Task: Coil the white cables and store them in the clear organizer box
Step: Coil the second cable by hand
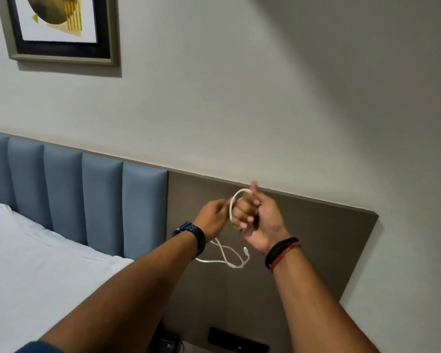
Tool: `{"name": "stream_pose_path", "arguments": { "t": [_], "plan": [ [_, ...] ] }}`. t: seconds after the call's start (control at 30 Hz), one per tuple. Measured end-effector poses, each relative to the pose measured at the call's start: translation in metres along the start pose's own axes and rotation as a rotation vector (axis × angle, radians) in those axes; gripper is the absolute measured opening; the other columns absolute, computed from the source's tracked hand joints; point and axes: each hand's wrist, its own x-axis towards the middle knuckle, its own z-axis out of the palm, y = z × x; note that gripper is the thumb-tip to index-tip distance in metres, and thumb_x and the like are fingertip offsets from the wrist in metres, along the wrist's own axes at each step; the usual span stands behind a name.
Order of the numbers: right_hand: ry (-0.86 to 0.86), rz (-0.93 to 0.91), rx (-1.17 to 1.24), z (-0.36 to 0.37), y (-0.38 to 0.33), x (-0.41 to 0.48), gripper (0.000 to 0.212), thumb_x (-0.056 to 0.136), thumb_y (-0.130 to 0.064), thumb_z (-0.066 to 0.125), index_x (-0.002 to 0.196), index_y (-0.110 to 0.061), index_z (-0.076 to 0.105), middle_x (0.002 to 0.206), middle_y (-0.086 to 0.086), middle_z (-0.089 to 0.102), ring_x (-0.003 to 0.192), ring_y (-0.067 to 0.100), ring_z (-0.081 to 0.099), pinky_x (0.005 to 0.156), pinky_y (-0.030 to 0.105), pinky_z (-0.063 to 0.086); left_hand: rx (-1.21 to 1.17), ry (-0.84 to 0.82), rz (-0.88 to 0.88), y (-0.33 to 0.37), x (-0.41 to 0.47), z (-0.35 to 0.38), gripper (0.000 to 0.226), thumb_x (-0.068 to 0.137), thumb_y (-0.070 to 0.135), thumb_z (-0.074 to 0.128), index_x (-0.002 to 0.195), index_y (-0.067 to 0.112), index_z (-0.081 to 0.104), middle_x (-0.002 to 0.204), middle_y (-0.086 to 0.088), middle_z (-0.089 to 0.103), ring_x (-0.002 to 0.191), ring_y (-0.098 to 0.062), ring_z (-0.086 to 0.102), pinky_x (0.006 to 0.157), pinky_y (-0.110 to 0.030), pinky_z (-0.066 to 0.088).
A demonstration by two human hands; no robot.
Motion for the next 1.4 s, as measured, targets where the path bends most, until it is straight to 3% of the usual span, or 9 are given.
{"name": "stream_pose_path", "arguments": {
  "t": [0.13,0.3,0.43,0.5,0.7,0.83,1.0,1.23,1.4],
  "plan": [
    [0.276,-0.368,0.184,0.006,-0.013,0.014,0.039,0.099,-0.041,0.032,0.068,-0.020,0.039,0.051,-0.004,0.037,0.039,0.009,0.032,0.039,0.021,0.026,0.057,-0.171,-0.068,-0.003,-0.013,0.010,0.040,0.094,0.045,0.040,0.066,0.019,0.053,0.059,0.004,0.046,0.052,-0.011,0.039,0.054,-0.026,0.035],
    [0.762,-0.618,-1.034,-0.015,0.002,0.015,0.025,0.100,-0.023,0.037,0.085,-0.005,0.047,0.082,0.015,0.061,0.074,0.026,0.059,0.063,0.023,0.034,0.235,-0.273,0.041,0.001,-0.017,0.007,0.040,0.092,0.045,0.046,0.061,0.019,0.048,0.055,0.005,0.044,0.049,-0.010,0.038,0.050,-0.025,0.033],
    [0.569,-0.227,-1.719,-0.036,0.022,-0.001,0.048,0.096,-0.049,0.030,0.076,-0.011,0.051,0.063,0.001,0.062,0.073,0.027,0.065,0.061,0.029,0.045,0.591,-0.294,0.262,0.003,-0.014,-0.010,0.027,0.093,0.036,0.048,0.088,0.013,0.060,0.079,-0.008,0.065,0.069,-0.023,0.057,0.064,-0.031,0.045],
    [0.463,-0.009,-1.883,-0.040,0.026,-0.005,0.062,0.093,-0.060,0.022,0.073,-0.012,0.054,0.073,0.007,0.063,0.075,0.028,0.061,0.067,0.033,0.046,0.702,-0.317,0.318,0.002,-0.012,-0.022,0.026,0.093,0.033,0.047,0.098,0.011,0.060,0.093,-0.012,0.068,0.082,-0.028,0.060,0.072,-0.036,0.048],
    [0.100,0.485,-0.861,-0.028,0.014,-0.011,0.056,0.093,-0.057,0.035,0.050,-0.022,0.031,0.040,-0.007,0.026,0.033,0.009,0.018,0.036,0.019,0.014,0.724,-0.260,0.234,-0.019,-0.013,-0.040,0.017,0.095,0.025,0.044,0.094,0.015,0.058,0.092,-0.006,0.068,0.082,-0.025,0.061,0.070,-0.032,0.047],
    [-0.082,0.364,-0.392,-0.015,0.007,-0.008,0.050,0.096,-0.042,0.037,0.050,-0.021,0.033,0.036,-0.009,0.025,0.030,0.006,0.019,0.037,0.021,0.011,0.506,-0.250,0.107,-0.025,-0.021,-0.019,0.022,0.095,0.018,0.044,0.095,0.013,0.065,0.094,-0.004,0.071,0.080,-0.021,0.063,0.068,-0.021,0.039],
    [0.088,0.008,-0.012,-0.002,0.010,0.000,0.038,0.099,-0.034,0.036,0.066,-0.018,0.043,0.045,-0.007,0.033,0.037,0.008,0.029,0.040,0.021,0.026,0.355,-0.357,-0.046,-0.015,-0.025,0.001,0.026,0.092,0.031,0.049,0.090,0.019,0.072,0.095,-0.010,0.071,0.067,-0.012,0.052,0.066,-0.023,0.039],
    [0.648,-0.391,-0.314,0.003,0.022,0.015,0.024,0.102,-0.026,0.033,0.084,-0.019,0.048,0.073,-0.002,0.059,0.054,0.009,0.037,0.053,0.021,0.032,0.339,-0.406,-0.127,0.000,-0.024,0.008,0.029,0.079,0.037,0.065,0.099,0.018,0.070,0.105,-0.004,0.070,0.097,-0.019,0.063,0.087,-0.033,0.052],
    [0.677,-0.375,-0.271,-0.004,0.019,0.018,0.028,0.101,-0.027,0.031,0.081,-0.018,0.047,0.065,-0.002,0.054,0.041,0.006,0.035,0.044,0.021,0.027,0.249,-0.520,-0.177,0.007,-0.026,0.003,0.012,0.072,0.038,0.066,0.070,0.027,0.069,0.090,-0.001,0.070,0.089,-0.020,0.061,0.086,-0.039,0.051]
  ]
}}
